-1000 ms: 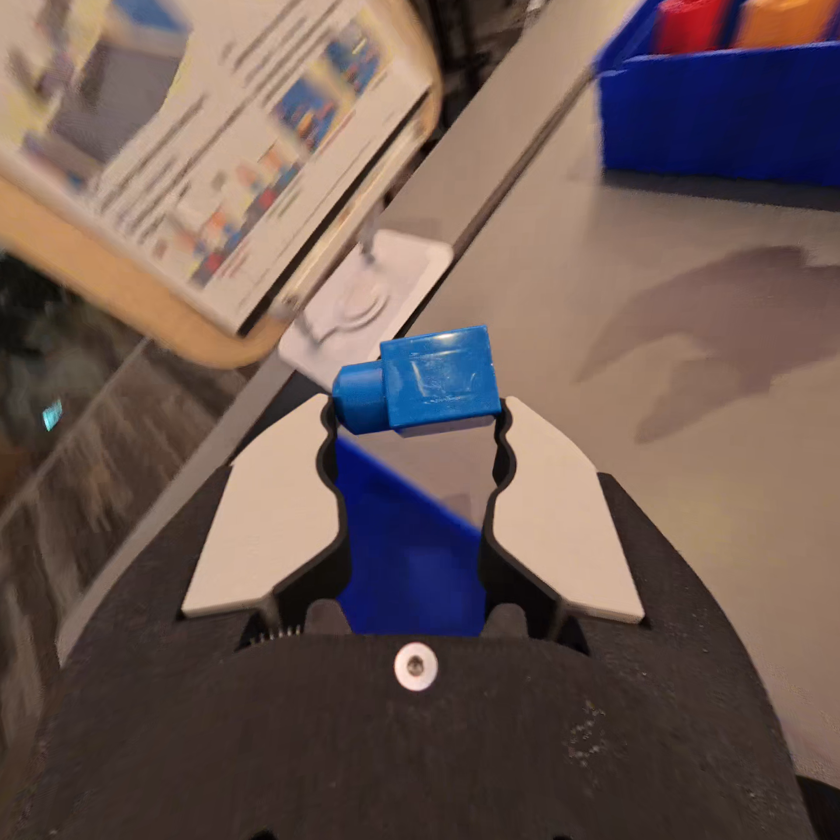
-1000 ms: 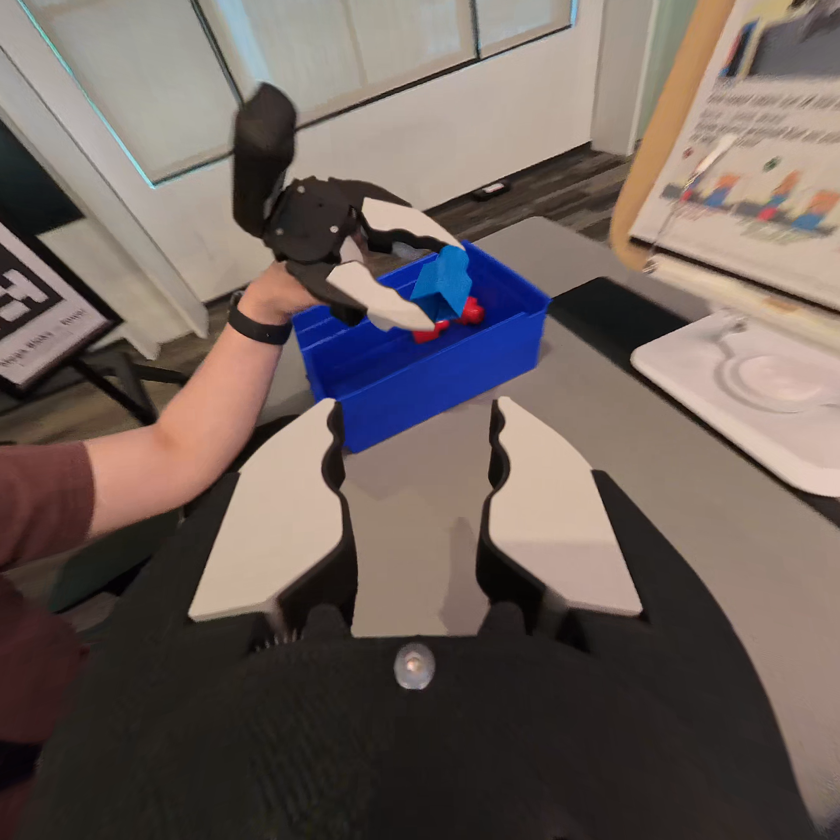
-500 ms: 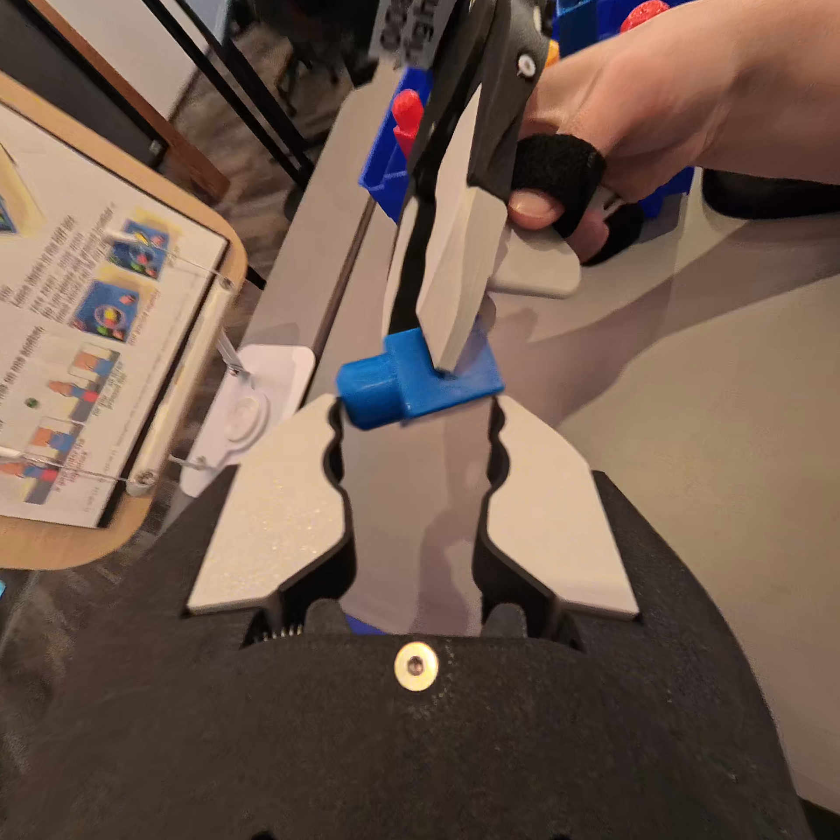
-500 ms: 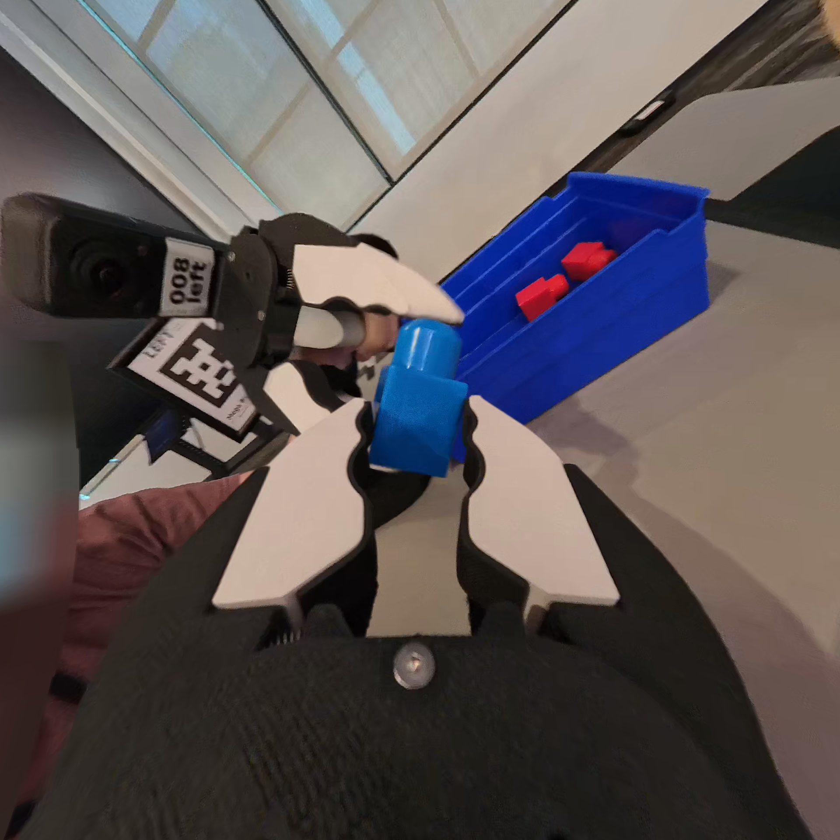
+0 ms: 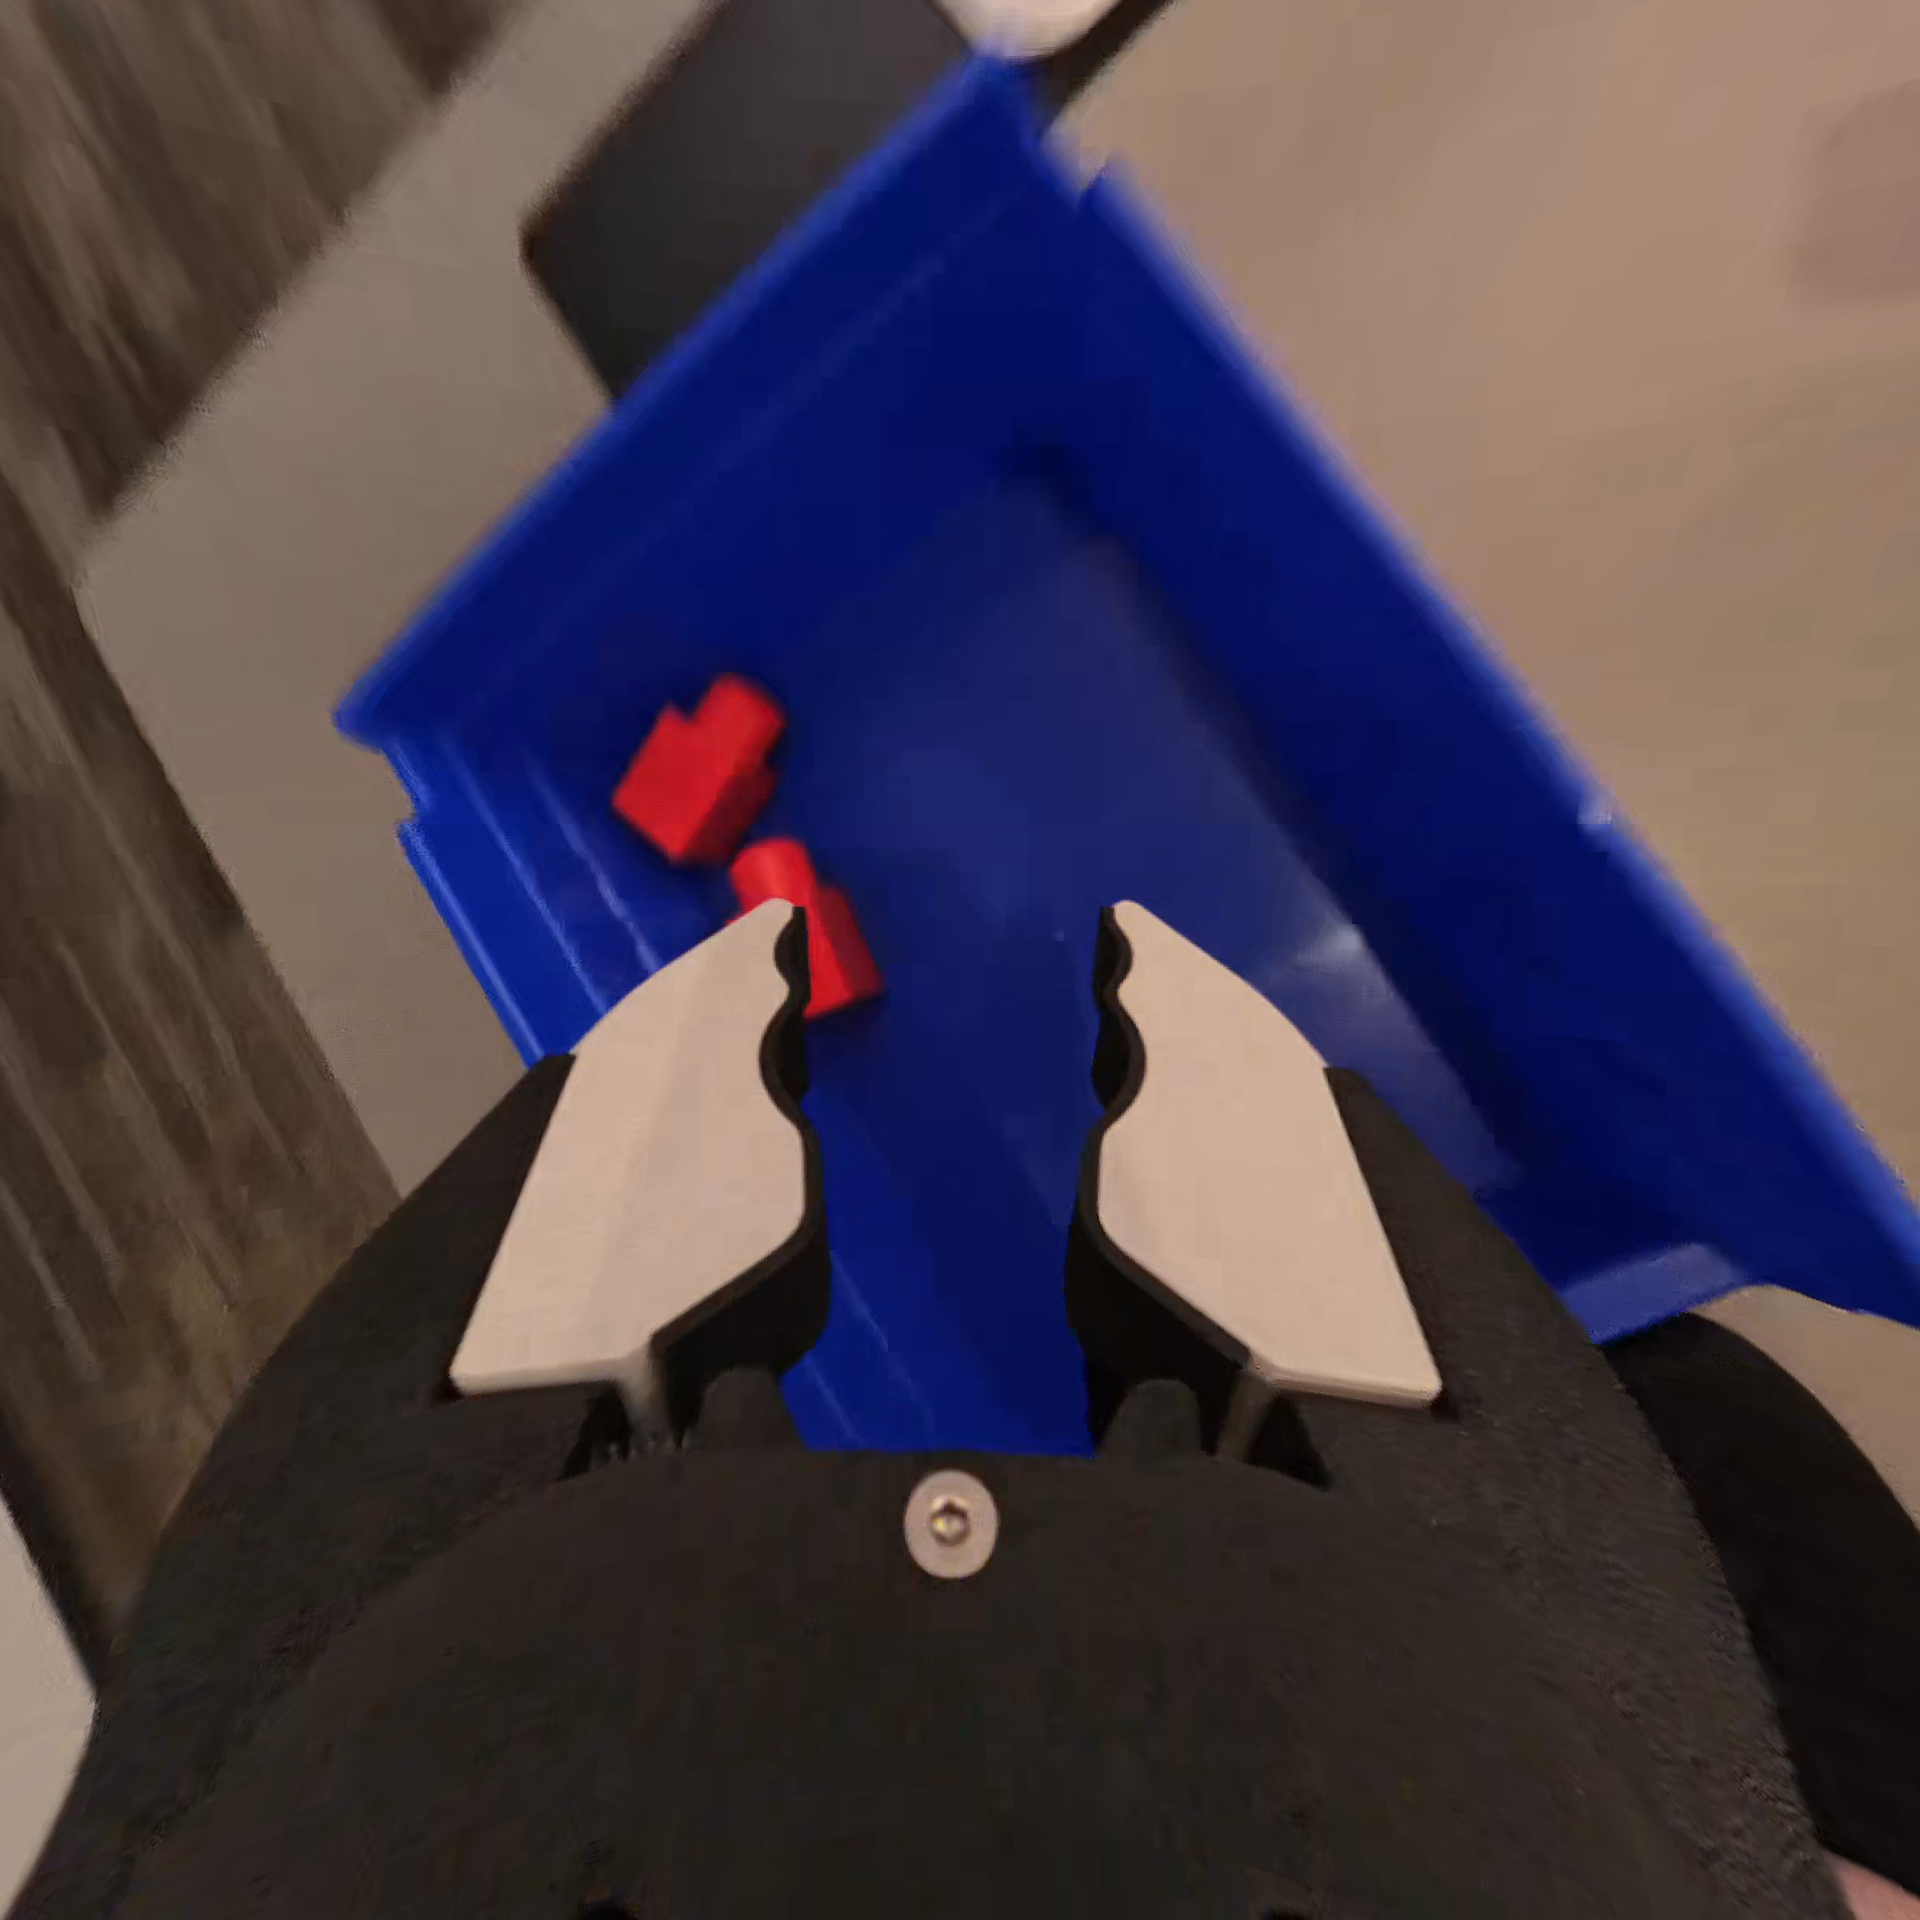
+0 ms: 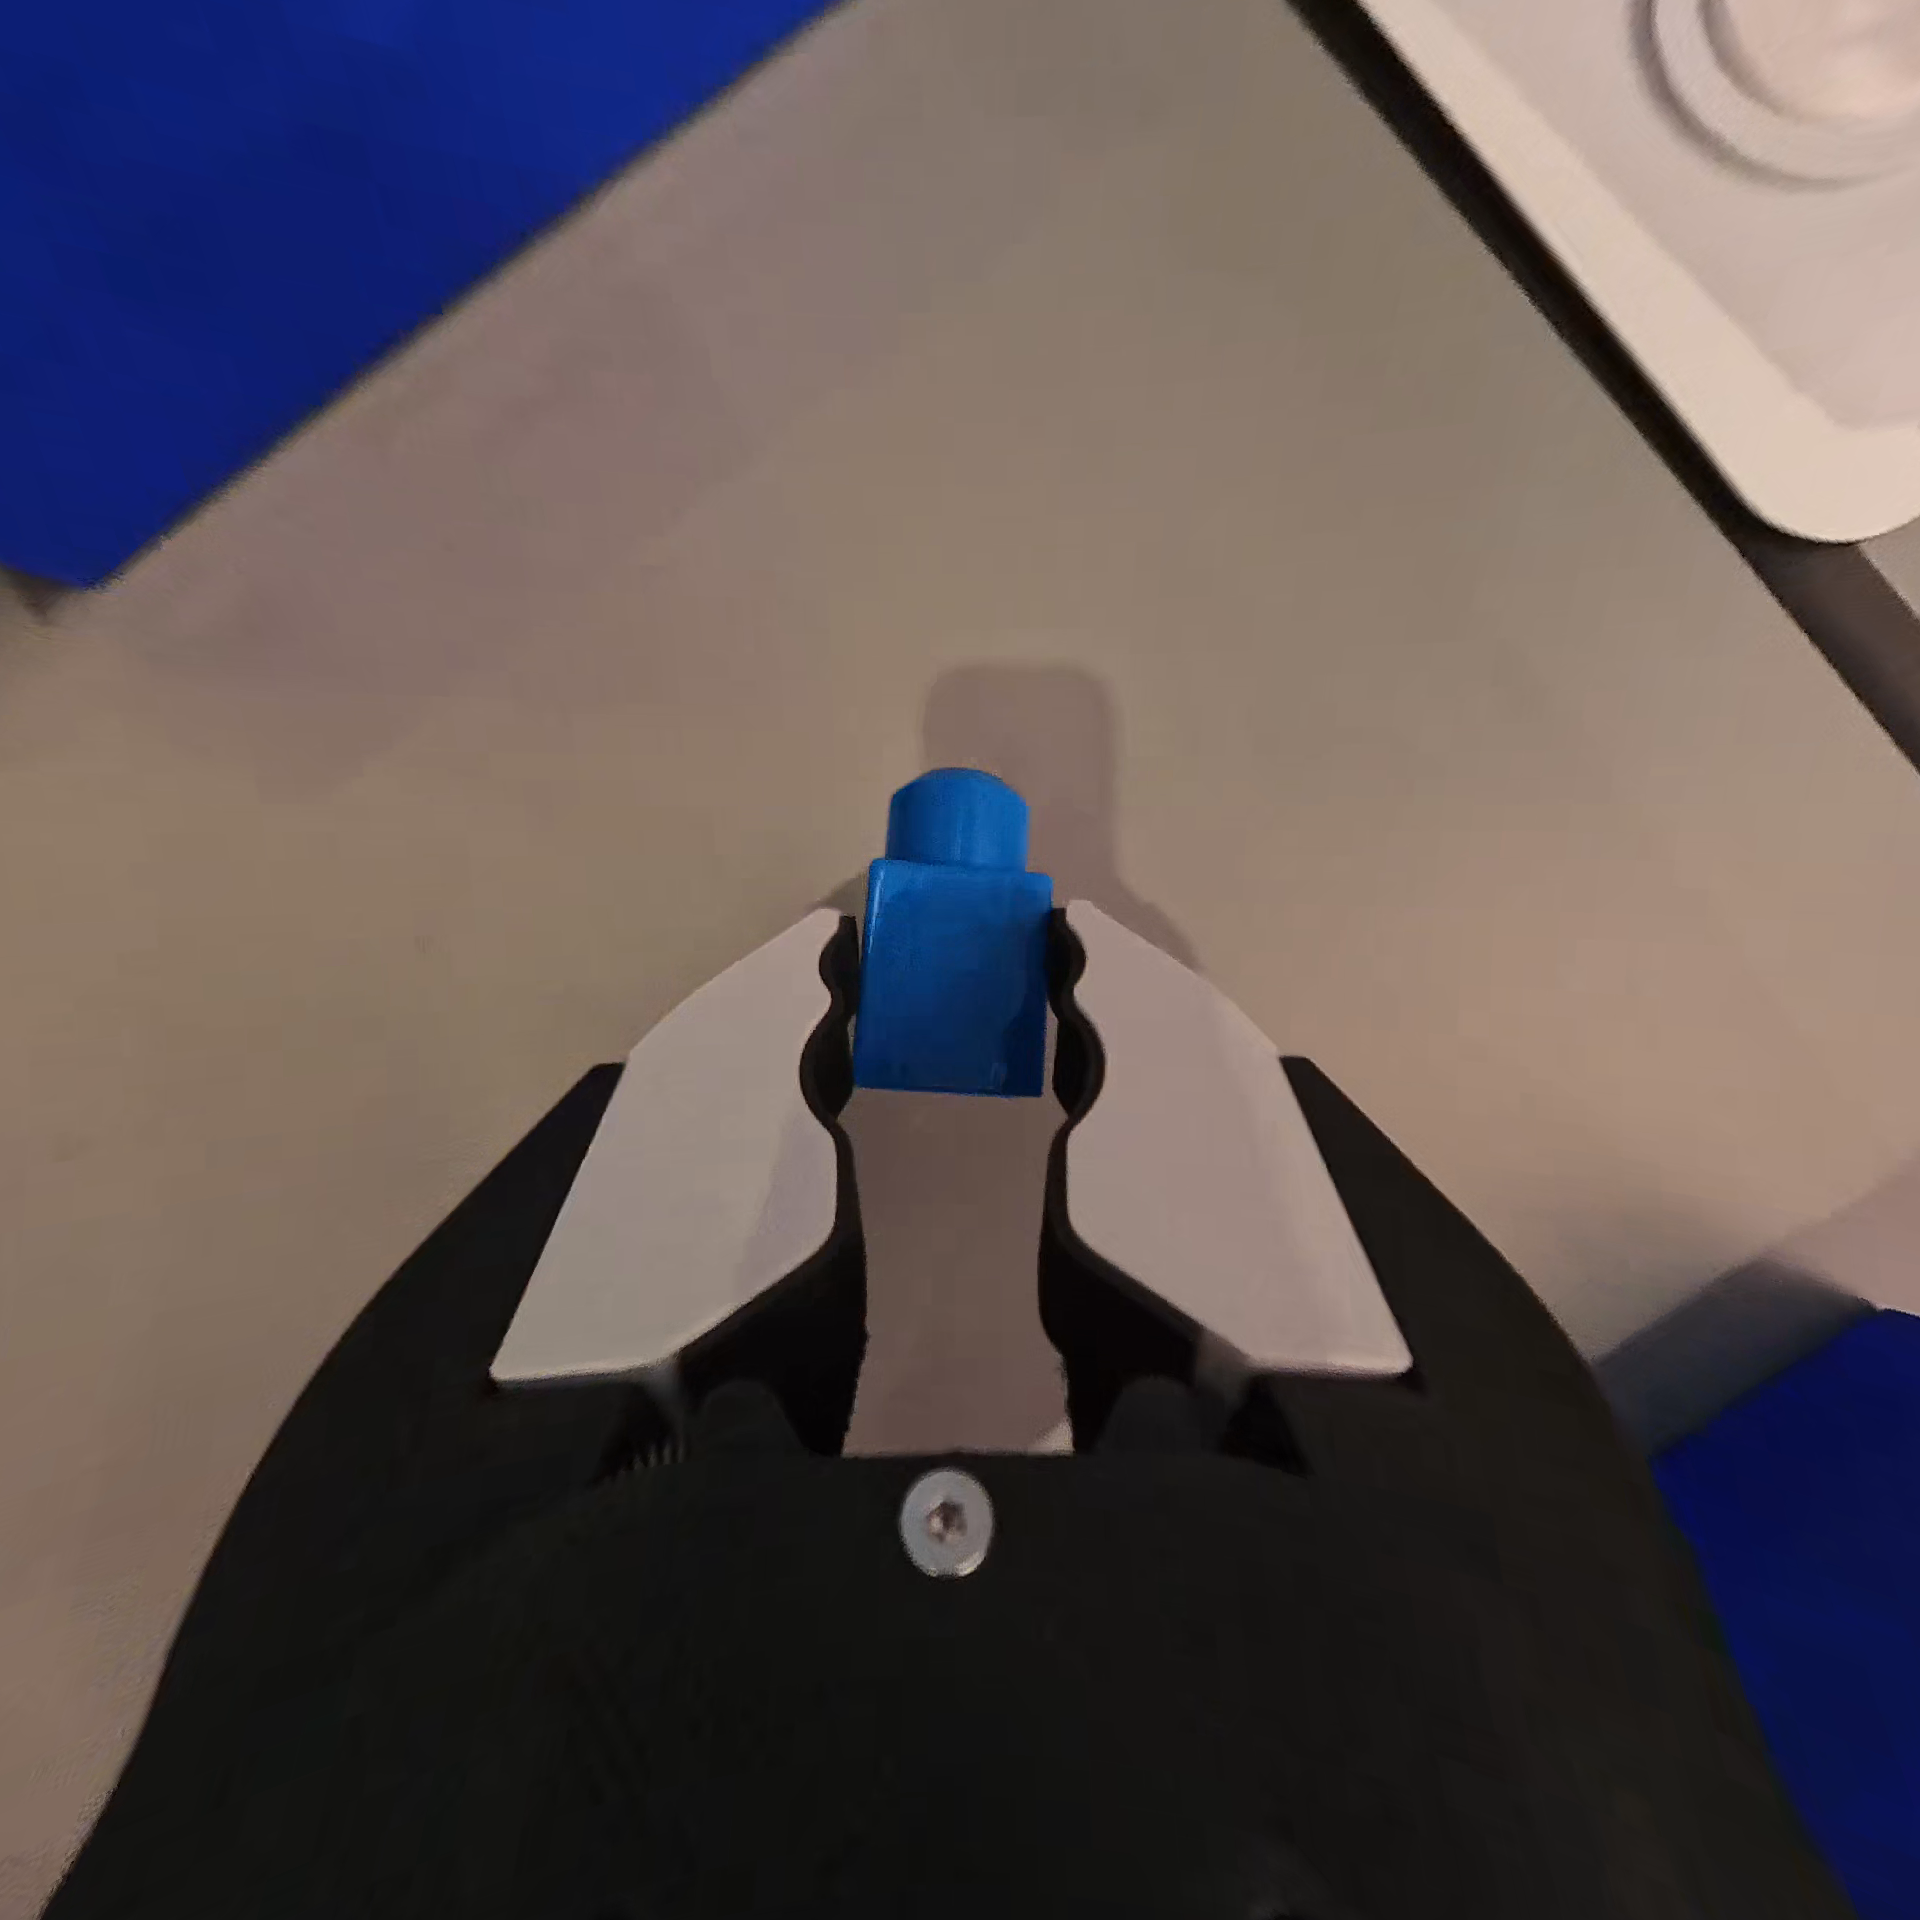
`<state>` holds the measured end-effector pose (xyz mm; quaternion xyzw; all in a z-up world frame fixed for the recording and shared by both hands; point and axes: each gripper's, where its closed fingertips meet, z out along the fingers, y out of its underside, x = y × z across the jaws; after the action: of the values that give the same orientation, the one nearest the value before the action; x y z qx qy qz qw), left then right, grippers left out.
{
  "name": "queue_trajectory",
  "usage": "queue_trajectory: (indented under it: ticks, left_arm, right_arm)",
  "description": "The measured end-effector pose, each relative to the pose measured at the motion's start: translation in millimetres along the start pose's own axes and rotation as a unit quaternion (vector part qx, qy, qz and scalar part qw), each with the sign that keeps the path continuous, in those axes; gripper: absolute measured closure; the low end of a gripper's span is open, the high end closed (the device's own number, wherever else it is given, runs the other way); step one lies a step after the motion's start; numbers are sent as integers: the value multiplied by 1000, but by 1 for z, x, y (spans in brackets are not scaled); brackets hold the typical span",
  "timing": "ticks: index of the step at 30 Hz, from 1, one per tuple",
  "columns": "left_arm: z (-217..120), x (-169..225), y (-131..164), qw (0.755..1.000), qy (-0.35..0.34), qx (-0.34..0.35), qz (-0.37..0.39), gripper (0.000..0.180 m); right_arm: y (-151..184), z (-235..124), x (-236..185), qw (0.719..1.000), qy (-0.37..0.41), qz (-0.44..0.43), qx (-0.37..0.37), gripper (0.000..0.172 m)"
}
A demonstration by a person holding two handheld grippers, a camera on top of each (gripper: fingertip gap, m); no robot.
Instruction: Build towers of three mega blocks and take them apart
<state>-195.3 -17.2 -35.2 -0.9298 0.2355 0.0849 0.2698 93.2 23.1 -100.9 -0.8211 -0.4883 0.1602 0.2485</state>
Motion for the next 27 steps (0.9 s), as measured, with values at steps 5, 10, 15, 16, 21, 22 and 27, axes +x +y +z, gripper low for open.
queue_trajectory:
  ticks: [5, 10, 15, 16, 21, 22, 27]
  left_arm:
    - [47, -24, 40, 988, -49, -136, -58, 128]
    - [73, -31, 58, 975, -53, -182, -118, 116]
    - [81, -35, 61, 969, -55, -183, -158, 116]
    - [83, -36, 62, 967, -54, -183, -167, 116]
    - [88, -40, 64, 962, -47, -172, -205, 116]
    - [88, -40, 63, 963, -45, -168, -204, 118]
    - [90, -34, 68, 962, -37, -188, -195, 115]
  right_arm:
    - [9, 14, 2, 1000, 8, -6, -24, 136]
    - [19, 20, 2, 998, 9, -21, -55, 136]
    - [10, 15, 3, 998, 29, -41, -37, 130]
    - [8, 12, 3, 998, 30, -45, -31, 129]
    - [-2, 2, -5, 998, 26, -56, -6, 129]
    - [-4, 1, -7, 998, 24, -58, -5, 129]
    - [-5, -1, -13, 997, 24, -71, -6, 129]
